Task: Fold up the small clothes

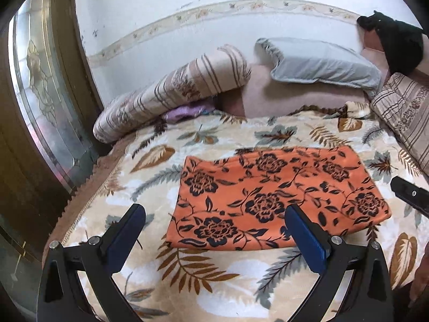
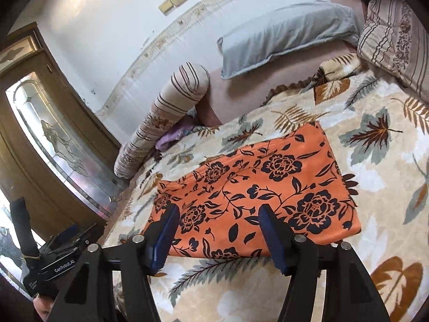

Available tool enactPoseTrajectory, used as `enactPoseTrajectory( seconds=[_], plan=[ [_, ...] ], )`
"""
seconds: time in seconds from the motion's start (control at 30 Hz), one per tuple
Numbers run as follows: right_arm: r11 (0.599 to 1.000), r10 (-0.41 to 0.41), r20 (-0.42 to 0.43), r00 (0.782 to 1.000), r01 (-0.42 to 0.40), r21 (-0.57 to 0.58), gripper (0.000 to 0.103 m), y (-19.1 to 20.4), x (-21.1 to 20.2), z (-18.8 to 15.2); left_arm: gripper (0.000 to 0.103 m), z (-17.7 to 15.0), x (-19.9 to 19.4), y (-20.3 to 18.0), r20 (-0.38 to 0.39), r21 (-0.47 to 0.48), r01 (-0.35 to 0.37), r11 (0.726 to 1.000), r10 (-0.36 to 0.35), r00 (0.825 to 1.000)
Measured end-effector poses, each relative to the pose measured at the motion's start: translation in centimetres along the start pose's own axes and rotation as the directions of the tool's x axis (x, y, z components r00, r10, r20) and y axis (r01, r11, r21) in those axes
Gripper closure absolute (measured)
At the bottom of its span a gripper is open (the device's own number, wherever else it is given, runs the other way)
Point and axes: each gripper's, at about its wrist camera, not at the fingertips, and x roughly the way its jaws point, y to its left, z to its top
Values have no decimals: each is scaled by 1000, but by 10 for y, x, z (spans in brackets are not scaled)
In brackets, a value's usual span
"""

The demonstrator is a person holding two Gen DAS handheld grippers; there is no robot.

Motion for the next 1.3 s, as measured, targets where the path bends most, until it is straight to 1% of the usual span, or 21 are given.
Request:
enactPoseTrajectory(
  seconds=[0.2, 0.43, 0.6, 0.73, 1.13, 1.3],
  plan=[
    [999, 41, 68, 997, -39, -18, 38, 1, -21, 2, 0, 15, -35, -7, 78, 15, -5, 1000, 4, 997],
    [997, 67, 101, 993, -62, -52, 38, 5, -32, 2, 0, 22, -55, -12, 114, 17, -16, 1000, 14, 993],
    [995, 71, 99, 992, -64, -79, 38, 10, -33, 0, 0, 23, -56, -10, 118, 14, -27, 1000, 26, 993],
    [994, 57, 90, 994, -47, -103, 38, 13, -30, -2, 0, 25, -54, -4, 116, -4, -35, 999, 35, 993],
    [993, 35, 49, 998, -29, -117, 38, 14, -17, -6, 0, 23, -41, 7, 88, -37, -40, 999, 43, 995],
    [994, 28, 40, 999, -23, -105, 38, 11, -13, -6, 0, 20, -32, 9, 74, -47, -37, 998, 40, 996]
  ],
)
